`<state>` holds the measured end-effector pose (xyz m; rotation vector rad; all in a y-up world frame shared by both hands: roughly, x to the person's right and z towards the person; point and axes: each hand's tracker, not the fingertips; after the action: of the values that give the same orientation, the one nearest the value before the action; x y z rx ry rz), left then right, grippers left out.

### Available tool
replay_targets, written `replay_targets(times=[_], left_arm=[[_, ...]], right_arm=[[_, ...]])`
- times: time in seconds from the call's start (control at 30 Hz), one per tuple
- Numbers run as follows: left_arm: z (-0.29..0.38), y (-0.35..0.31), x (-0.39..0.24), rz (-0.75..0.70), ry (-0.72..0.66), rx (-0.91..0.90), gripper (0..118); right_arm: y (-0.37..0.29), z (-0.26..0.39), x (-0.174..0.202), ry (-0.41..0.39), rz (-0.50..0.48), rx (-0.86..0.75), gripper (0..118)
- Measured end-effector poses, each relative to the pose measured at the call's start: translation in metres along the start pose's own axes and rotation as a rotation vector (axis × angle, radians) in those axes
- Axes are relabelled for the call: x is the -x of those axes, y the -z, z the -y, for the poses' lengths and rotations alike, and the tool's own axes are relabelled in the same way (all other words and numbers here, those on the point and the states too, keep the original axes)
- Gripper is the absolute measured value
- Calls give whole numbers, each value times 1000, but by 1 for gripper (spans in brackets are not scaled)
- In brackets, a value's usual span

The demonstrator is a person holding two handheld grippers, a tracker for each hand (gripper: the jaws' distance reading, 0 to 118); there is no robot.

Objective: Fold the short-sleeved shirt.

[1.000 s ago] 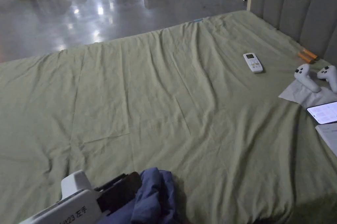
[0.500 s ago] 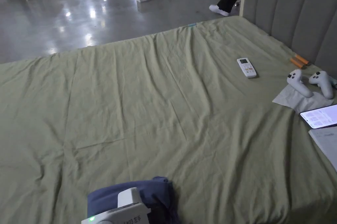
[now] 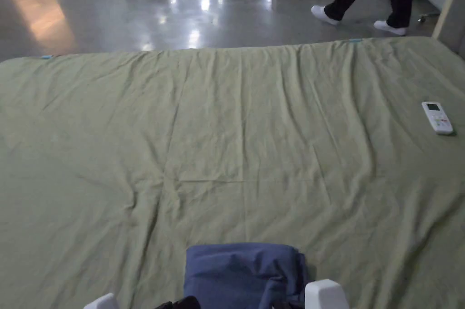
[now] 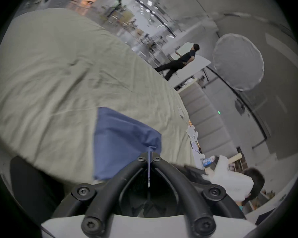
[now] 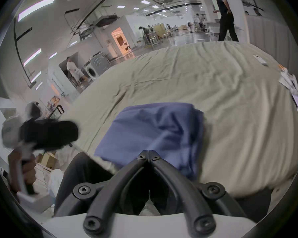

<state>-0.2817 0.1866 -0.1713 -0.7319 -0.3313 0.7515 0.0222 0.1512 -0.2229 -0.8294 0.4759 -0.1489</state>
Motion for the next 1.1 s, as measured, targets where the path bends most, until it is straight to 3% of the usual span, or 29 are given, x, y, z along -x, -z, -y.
replay_targets(times=[0.1, 0.17, 0.2, 0.23, 0.27, 0.3, 0.33, 0.37, 0.43, 0.57, 0.7, 0.9, 0.93, 1.0, 1.1], left_arm=[[3, -15, 16, -37, 10, -4, 4], [6, -18, 25, -46, 3, -9, 13], [6, -15, 29, -45, -12, -9, 23], [5, -13, 33, -41, -34, -10, 46], [4, -9, 36, -36, -55, -10, 60], [3, -3, 38, -44, -77, -21, 67], [1, 3, 39, -67, -81, -35, 67], [0, 7, 39, -68, -75, -39, 83], [-5, 19, 41, -43, -57, -38, 103], [-24, 57, 54, 74, -81, 43, 103], [-44, 103, 76, 67, -159, 223, 103], [-47, 144, 82, 123, -179, 278, 101], [-49, 147, 80, 145, -187, 280, 87], [-49, 154, 74, 126, -213, 333, 30], [-35, 161, 67, -20, -43, 336, 24]], right_arm=[[28, -15, -3, -6, 4, -4, 0], [45, -22, -11, 9, 13, 12, 0], [56, -18, -21, 13, 67, 81, 0], [67, -16, -28, 9, 98, 139, 0], [73, -8, -37, 17, 113, 182, 0], [69, -2, -45, 62, 37, 121, 0], [61, -3, -48, 135, 24, 87, 0], [58, -4, -48, 167, 50, 110, 0], [59, -2, -44, 129, 52, 110, 0], [64, -4, -40, 78, 69, 119, 0], [62, -2, -46, 89, 47, 114, 0], [61, 4, -49, 102, 30, 89, 0], [61, 4, -49, 102, 26, 85, 0], [60, 4, -51, 113, 14, 81, 0], [61, 8, -57, 141, -4, 74, 0]])
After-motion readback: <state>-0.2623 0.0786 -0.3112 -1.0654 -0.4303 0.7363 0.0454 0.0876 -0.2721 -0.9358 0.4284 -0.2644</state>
